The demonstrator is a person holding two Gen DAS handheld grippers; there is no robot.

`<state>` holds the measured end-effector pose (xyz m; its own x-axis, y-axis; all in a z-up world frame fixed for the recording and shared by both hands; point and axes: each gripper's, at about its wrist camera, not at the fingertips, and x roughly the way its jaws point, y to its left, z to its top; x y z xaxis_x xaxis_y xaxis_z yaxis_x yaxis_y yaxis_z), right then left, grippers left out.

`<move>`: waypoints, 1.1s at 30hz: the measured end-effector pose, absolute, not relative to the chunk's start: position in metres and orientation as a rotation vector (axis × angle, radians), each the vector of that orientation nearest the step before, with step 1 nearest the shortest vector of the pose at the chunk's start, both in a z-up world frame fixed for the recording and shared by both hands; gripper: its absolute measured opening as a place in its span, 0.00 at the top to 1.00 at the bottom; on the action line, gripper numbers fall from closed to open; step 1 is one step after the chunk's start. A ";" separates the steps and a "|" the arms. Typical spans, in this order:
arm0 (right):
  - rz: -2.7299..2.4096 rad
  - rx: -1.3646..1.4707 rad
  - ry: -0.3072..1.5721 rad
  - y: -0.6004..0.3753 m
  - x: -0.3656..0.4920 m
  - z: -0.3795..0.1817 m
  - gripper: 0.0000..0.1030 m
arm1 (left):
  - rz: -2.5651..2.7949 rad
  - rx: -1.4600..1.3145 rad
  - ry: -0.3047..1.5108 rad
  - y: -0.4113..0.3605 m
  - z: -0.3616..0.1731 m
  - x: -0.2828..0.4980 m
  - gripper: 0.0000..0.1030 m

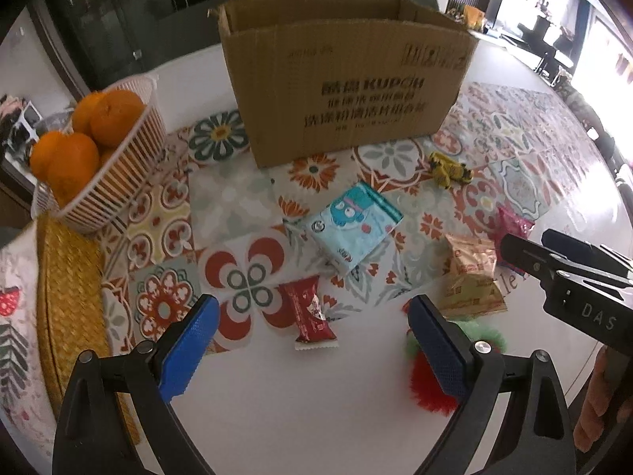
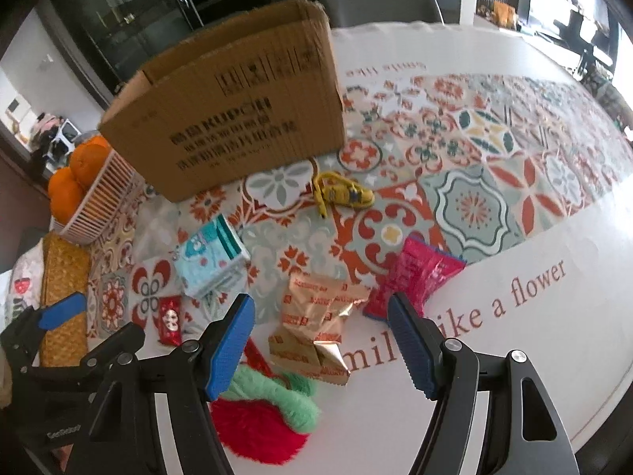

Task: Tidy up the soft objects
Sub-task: 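Withdraw both tools from the box toward the snack packets, then grasp the gold biscuit packet with the right tool while the left tool grasps the red candy wrapper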

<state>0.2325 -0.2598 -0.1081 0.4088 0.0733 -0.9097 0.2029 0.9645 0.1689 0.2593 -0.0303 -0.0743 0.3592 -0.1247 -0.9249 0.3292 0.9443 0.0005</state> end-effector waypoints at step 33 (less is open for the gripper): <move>-0.107 0.352 1.332 -0.247 0.252 -0.172 0.36 | -0.200 0.068 1.390 -0.018 -0.147 0.294 0.53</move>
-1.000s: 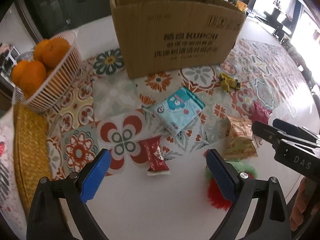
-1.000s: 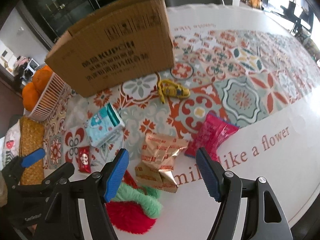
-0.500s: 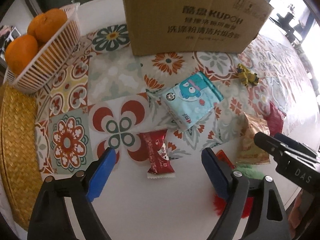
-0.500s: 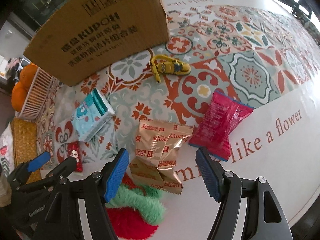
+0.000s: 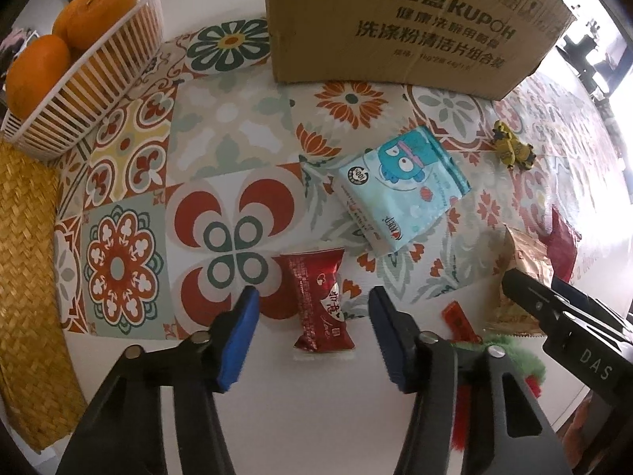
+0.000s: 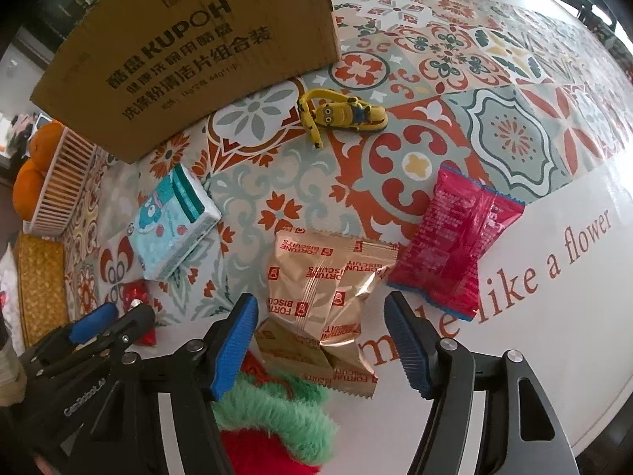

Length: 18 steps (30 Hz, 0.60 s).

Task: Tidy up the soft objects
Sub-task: 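Grasp the gold biscuit packet with the right tool while the left tool grasps the red candy wrapper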

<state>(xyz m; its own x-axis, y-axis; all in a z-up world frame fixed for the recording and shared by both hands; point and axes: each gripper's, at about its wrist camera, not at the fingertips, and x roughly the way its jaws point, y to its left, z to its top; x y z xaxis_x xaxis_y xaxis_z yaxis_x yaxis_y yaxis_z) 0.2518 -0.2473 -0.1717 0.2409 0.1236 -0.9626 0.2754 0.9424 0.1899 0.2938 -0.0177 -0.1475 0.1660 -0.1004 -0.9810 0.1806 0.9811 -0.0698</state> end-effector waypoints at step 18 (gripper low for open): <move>-0.006 0.322 1.229 -0.240 0.253 -0.159 0.54 | -0.230 0.063 1.374 -0.026 -0.156 0.284 0.79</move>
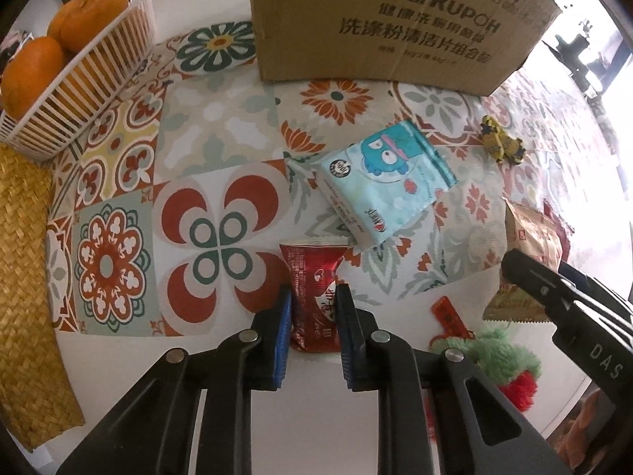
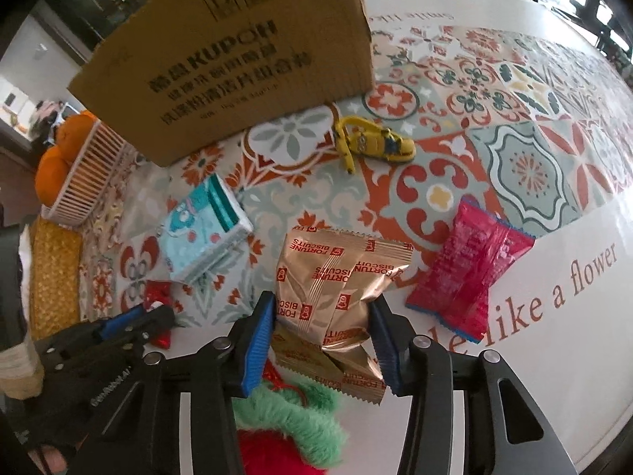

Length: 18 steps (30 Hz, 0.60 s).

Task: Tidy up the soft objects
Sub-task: 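Grasp the gold biscuit packet with the right tool while the left tool grasps the red candy wrapper, then carry the gold packet with the right tool while the left tool carries the red wrapper to the box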

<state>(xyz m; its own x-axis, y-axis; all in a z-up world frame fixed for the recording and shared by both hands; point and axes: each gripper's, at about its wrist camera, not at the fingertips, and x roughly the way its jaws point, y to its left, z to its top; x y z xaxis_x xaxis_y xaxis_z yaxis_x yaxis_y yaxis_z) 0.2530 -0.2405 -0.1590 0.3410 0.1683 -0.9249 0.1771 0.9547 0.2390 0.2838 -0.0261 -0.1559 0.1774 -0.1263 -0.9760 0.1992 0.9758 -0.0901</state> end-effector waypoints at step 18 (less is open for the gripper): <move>0.060 0.313 1.094 -0.248 0.240 -0.112 0.54 | -0.297 0.017 1.191 -0.022 -0.080 0.270 0.79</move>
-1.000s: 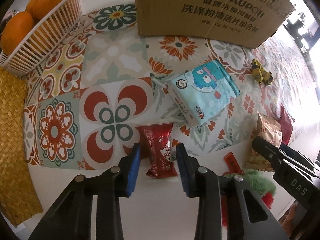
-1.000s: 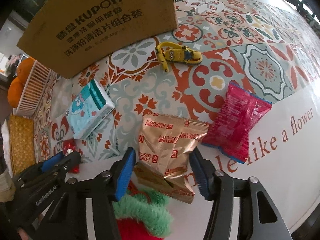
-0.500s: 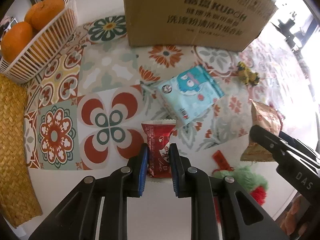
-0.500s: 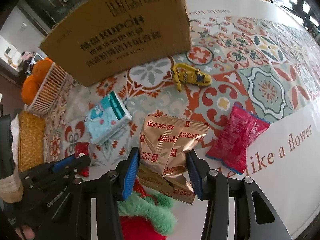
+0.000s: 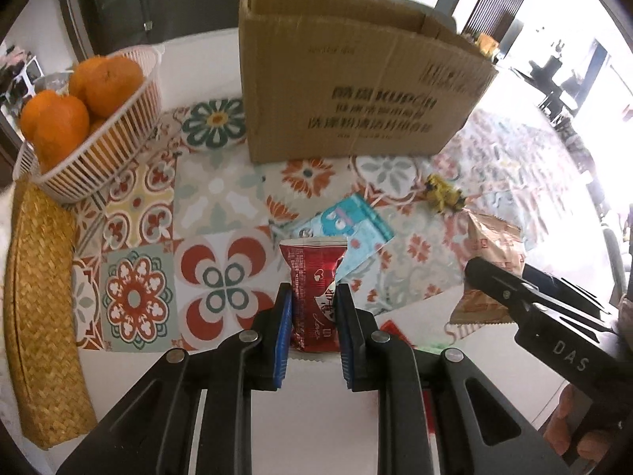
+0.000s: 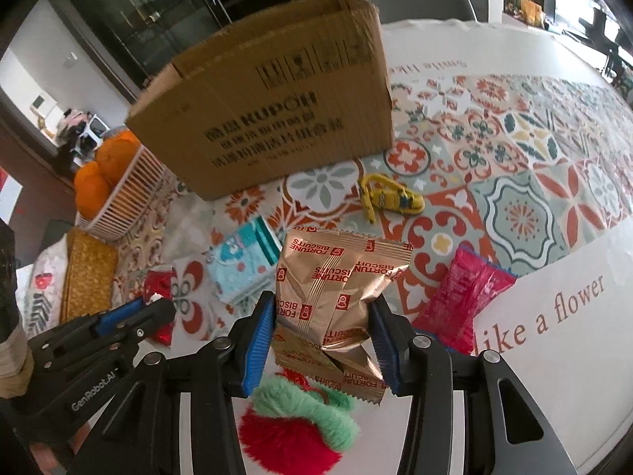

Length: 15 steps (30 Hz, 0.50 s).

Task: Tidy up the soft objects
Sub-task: 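Carry the gold packet with the right tool while the left tool carries the red wrapper to the box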

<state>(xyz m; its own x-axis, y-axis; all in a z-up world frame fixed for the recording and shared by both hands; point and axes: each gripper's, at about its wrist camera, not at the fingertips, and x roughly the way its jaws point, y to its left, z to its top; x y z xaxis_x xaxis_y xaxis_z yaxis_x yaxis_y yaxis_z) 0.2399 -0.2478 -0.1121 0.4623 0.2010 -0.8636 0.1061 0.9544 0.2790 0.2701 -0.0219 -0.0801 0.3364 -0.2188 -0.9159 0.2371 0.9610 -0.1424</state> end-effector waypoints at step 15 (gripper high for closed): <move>0.122 0.300 0.934 -0.246 0.237 -0.049 0.54 | -0.324 -0.004 1.002 -0.026 -0.013 0.269 0.79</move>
<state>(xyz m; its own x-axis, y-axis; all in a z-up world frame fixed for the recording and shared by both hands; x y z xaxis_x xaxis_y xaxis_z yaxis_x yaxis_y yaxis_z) 0.2369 -0.2459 -0.0494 0.5916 0.2319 -0.7722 0.0260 0.9518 0.3057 0.2695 -0.0262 -0.0134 0.4953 -0.2688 -0.8261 0.2653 0.9523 -0.1507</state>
